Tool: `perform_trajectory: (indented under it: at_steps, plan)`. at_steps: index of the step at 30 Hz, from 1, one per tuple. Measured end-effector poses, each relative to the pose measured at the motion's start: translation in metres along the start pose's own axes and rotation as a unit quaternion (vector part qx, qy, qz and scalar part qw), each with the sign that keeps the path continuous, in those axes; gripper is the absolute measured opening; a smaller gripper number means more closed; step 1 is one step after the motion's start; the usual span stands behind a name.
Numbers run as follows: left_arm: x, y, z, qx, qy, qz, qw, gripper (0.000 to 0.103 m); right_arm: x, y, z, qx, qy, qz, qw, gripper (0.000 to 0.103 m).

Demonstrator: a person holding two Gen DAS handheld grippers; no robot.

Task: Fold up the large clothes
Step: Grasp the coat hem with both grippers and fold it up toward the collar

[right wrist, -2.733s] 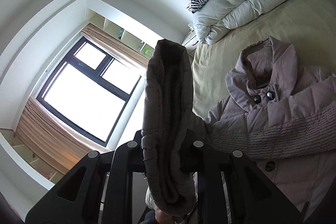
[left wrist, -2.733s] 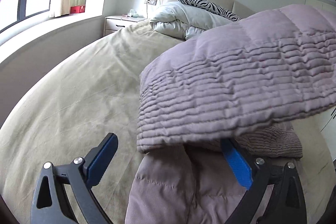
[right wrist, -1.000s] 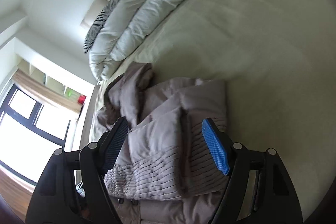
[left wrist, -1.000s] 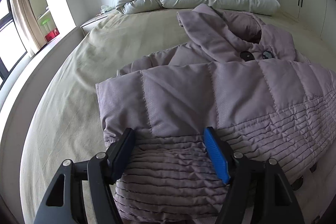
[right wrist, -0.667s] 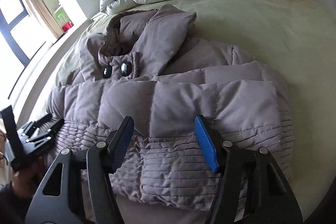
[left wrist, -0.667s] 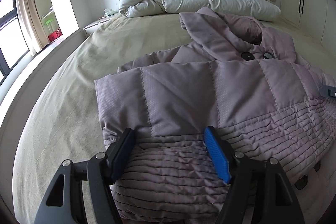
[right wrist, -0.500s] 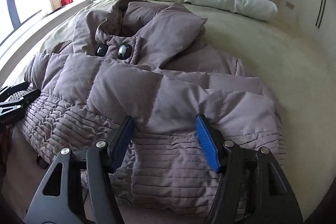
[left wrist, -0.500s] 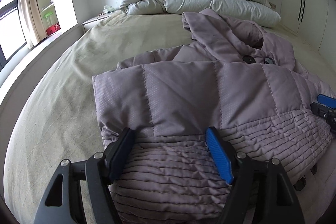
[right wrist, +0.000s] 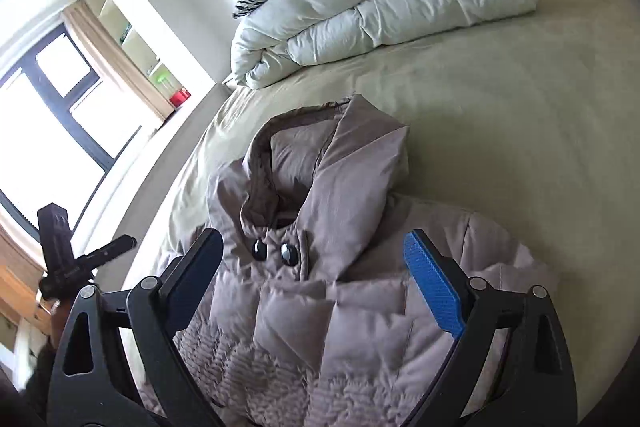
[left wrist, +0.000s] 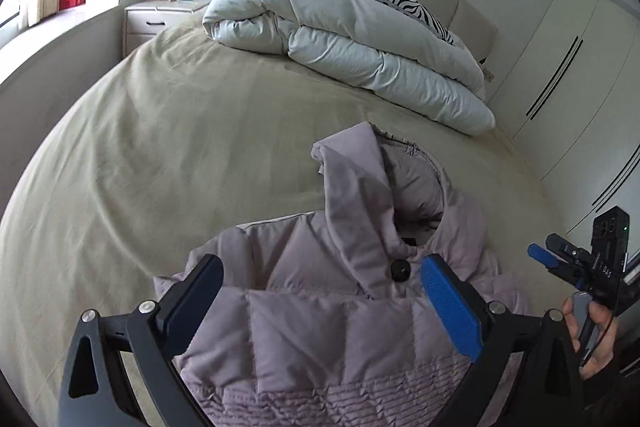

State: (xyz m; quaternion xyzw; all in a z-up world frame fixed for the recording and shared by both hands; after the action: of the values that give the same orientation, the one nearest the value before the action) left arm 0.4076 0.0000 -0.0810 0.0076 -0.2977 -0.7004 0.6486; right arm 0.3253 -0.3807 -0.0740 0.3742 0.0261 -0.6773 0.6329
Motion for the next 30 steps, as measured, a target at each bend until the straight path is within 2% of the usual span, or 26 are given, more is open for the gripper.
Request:
perform_trajectory:
  at_steps: [3, 5, 9, 13, 14, 16, 17, 18, 21, 23, 26, 28, 30]
  plan:
    - [-0.011, 0.041, -0.036, -0.043, -0.001, 0.025, 0.9988, 0.099, 0.028, 0.039, -0.018, -0.022, 0.044, -0.065, 0.997, 0.093]
    - [-0.010, 0.061, -0.060, -0.071, -0.015, 0.028, 0.9970, 0.099, 0.045, 0.059, -0.036, -0.043, 0.064, -0.100, 0.992, 0.093]
    - [-0.004, 0.088, -0.099, -0.106, -0.022, 0.036, 0.9935, 0.096, 0.065, 0.088, -0.079, -0.075, 0.066, -0.132, 0.986, 0.093]
    - [-0.004, 0.099, -0.138, -0.142, -0.039, 0.062, 0.9871, 0.093, 0.073, 0.105, -0.126, -0.111, 0.061, -0.149, 0.981, 0.093]
    - [-0.004, 0.100, -0.146, -0.148, -0.045, 0.068, 0.9856, 0.085, 0.077, 0.108, -0.138, -0.120, 0.056, -0.156, 0.979, 0.092]
    - [0.001, 0.098, -0.162, -0.168, -0.064, 0.070, 0.9813, 0.067, 0.082, 0.113, -0.157, -0.128, 0.053, -0.167, 0.976, 0.080]
    - [0.005, 0.097, -0.166, -0.171, -0.076, 0.068, 0.9800, 0.048, 0.081, 0.116, -0.163, -0.128, 0.054, -0.163, 0.977, 0.065]
    - [0.009, 0.097, -0.166, -0.169, -0.087, 0.064, 0.9798, 0.025, 0.078, 0.118, -0.169, -0.126, 0.054, -0.154, 0.979, 0.050]
    - [0.026, 0.094, -0.151, -0.145, -0.092, 0.031, 0.9846, 0.013, 0.060, 0.121, -0.167, -0.106, 0.031, -0.102, 0.989, 0.028]
    - [0.035, 0.087, -0.130, -0.124, -0.101, 0.018, 0.9870, 0.011, 0.045, 0.119, -0.150, -0.083, 0.031, -0.072, 0.993, 0.022]
    - [0.051, 0.067, -0.087, -0.077, -0.101, -0.021, 0.9917, 0.010, 0.018, 0.107, -0.109, -0.041, 0.026, -0.019, 0.999, 0.018]
    - [0.059, 0.046, -0.059, -0.050, -0.105, -0.040, 0.9924, 0.010, -0.009, 0.090, -0.079, -0.014, 0.020, 0.038, 0.999, 0.018]
    - [0.062, 0.020, -0.031, -0.027, -0.109, -0.063, 0.9917, 0.010, -0.036, 0.067, -0.048, 0.008, 0.036, 0.087, 0.996, 0.018]
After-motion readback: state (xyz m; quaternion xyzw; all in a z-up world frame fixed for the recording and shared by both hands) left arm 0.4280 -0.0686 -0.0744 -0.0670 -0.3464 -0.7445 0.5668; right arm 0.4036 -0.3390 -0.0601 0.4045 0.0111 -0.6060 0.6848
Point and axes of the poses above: each gripper's, at about its wrist camera, not at the fingertips, and z roughly against the way its jaws point, x to its right, y to its top, the point moved 5 cm from there along -z, roughly the way its jaws point, and after that the axes turned 12 degrees about -x, right-handed, at the moved point
